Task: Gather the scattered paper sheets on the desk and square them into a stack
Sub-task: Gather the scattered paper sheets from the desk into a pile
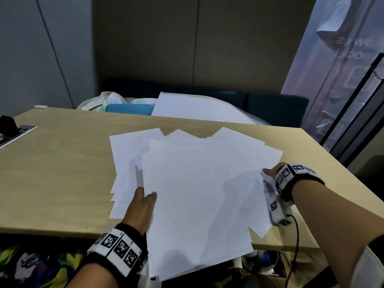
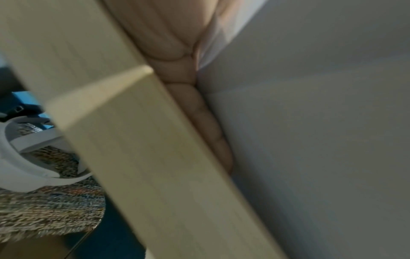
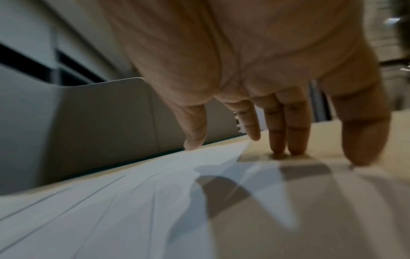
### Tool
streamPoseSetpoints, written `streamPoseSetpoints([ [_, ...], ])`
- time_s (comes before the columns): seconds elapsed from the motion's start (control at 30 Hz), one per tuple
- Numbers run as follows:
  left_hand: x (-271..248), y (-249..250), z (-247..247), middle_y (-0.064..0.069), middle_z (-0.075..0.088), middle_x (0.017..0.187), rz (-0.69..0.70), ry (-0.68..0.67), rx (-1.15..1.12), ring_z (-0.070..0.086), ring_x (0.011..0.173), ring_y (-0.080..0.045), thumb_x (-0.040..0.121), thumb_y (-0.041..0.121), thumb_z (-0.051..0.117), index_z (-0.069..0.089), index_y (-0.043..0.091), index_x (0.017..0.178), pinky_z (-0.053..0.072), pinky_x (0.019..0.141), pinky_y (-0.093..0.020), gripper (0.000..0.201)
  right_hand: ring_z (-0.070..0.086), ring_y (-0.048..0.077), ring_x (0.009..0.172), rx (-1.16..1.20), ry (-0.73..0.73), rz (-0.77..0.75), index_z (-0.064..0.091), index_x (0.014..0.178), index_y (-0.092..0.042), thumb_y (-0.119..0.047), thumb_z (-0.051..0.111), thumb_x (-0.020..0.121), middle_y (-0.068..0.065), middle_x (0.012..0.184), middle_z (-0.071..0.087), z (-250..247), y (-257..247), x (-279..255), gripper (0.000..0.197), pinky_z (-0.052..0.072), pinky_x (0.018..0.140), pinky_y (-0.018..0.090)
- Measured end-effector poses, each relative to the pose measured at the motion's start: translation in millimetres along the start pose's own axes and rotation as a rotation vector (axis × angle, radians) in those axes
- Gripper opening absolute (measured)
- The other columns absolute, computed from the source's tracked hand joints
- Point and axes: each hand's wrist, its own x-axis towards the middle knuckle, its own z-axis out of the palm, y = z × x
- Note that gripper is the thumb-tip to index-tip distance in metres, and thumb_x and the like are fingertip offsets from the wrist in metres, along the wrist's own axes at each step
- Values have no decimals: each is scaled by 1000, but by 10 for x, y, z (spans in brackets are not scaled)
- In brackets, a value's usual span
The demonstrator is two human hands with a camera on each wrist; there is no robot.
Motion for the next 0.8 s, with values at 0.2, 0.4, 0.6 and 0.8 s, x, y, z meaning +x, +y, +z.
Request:
streamPoseSetpoints([
  [0.2,-1,-28,-5,0,45,91,-87,17,-150,43,82,-20,88,27,47,41,29,83,37,78,-38,8,62,28,104,40,-3,-29,61,124,-31,-77,53,68,5,126,61,98,-272,61,73,51,83,33],
  [0.4,-57,18,15,-5,34,78,-90,4,-160,32,73,-22,64,18,48,33,16,78,29,65,-36,21,64,28,99,95,50,49,55,86,-16,-79,55,65,5,95,59,111,-573,-24,67,53,89,37],
  [0.6,-94,26,4,-8,53,85,-45,-5,-197,49,73,-22,64,14,46,45,17,100,42,67,-35,37,60,26,70,556,74,59,53,83,-9,-66,70,65,5,75,61,72,-550,122,62,48,70,31],
  [0.8,5,-57,-3,-15,55,86,-33,-5,-60,54,79,-27,92,10,42,50,5,92,44,74,-34,10,62,31,94,719,144,-52,68,102,-7,-30,75,77,11,95,67,-38,-524,305,35,44,76,31],
])
